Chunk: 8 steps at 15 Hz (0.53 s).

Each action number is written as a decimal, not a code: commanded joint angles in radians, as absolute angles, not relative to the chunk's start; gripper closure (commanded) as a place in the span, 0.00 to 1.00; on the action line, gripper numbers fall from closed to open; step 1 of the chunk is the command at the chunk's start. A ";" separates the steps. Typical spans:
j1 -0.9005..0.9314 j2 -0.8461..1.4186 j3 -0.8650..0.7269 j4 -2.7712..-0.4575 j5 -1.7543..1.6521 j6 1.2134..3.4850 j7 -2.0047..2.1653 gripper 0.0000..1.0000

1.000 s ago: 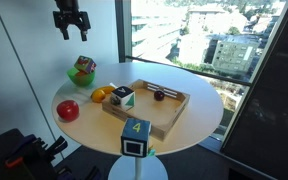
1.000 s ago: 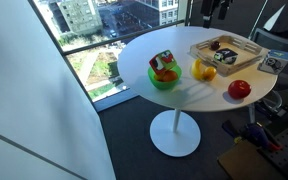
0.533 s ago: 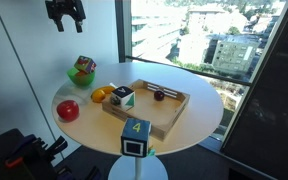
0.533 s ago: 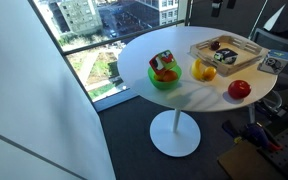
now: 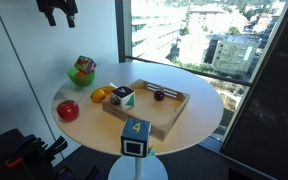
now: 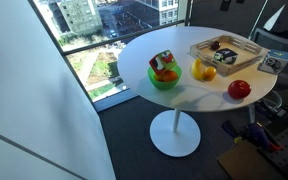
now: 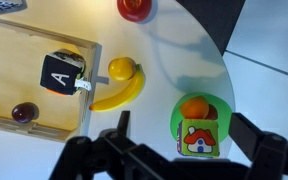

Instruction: Put the orange and yellow dice in the green bowl

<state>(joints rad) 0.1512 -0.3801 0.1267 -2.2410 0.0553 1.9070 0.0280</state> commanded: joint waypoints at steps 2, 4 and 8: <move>0.149 -0.420 0.105 -2.265 0.102 1.848 -0.004 0.00; 0.146 -0.418 0.102 -2.263 0.104 1.823 -0.001 0.00; 0.143 -0.399 0.112 -2.254 0.084 1.827 0.018 0.00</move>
<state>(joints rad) 0.1512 -0.3993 0.1042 -2.2565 0.0808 1.8299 0.0206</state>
